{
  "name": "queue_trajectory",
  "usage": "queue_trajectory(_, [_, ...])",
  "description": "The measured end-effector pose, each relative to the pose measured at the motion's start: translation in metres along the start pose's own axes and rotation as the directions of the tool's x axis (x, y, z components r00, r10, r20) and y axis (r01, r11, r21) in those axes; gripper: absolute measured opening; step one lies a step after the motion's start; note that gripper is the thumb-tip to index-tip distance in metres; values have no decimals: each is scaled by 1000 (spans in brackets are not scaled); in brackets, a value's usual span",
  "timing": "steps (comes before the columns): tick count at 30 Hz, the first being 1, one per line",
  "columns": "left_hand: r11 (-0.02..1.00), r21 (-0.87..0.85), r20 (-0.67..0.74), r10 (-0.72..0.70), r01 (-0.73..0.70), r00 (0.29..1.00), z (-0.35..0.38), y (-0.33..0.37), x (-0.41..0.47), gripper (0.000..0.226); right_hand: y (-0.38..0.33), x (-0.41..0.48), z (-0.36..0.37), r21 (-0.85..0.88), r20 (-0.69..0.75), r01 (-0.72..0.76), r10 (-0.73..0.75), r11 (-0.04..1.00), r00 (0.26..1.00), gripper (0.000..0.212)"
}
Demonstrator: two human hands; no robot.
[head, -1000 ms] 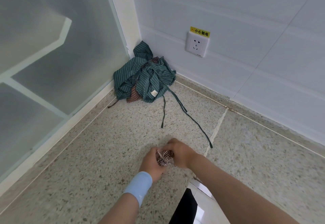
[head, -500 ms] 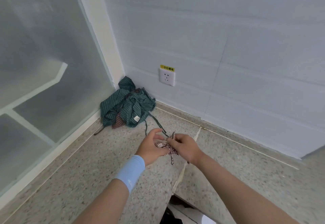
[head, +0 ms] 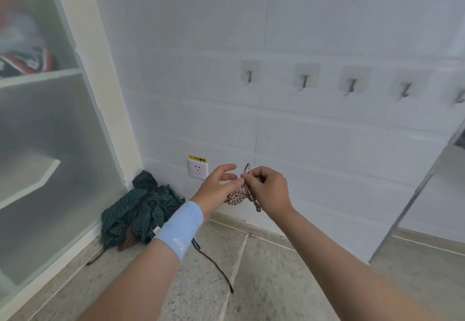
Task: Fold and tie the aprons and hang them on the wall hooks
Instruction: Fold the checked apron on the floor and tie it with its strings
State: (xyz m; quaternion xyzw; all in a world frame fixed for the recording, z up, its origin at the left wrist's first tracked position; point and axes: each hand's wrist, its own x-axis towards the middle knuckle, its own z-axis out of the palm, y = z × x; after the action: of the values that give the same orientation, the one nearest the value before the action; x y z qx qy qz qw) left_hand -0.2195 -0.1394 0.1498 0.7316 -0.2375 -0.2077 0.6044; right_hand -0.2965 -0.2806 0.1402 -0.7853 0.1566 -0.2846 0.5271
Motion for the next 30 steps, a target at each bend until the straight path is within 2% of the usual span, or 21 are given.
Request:
queue_trajectory(6, [991,82,-23,112,-110,993,-5,88,41,29,-61,61,-20,-101,-7,149,-150,984,989,17])
queue_trajectory(11, [986,-161,60,45,-35,997,-20,129,81,25,-101,108,-29,-85,-7,178,-179,980,984,23])
queue_trajectory(14, [972,-230,-4,43,-43,999,-24,143,103,23,-114,133,-27,-131,-28,190,-195,973,980,26])
queue_trajectory(17, [968,-233,-130,64,-93,989,-26,152,124,14,-124,155,-23,-197,-71,178,-195,964,978,30])
queue_trajectory(21, [976,-150,-206,124,-157,971,-26,169,151,13,-135,179,-18,-290,-215,136,-203,947,955,42])
queue_trajectory(26, [988,-125,-174,71,-94,982,-30,181,177,11,-134,202,-11,-457,-292,-2,-148,890,945,49])
queue_trajectory(30, [991,-113,-133,56,-71,989,-34,171,184,12,-126,206,-3,-499,-316,-62,-114,864,942,45])
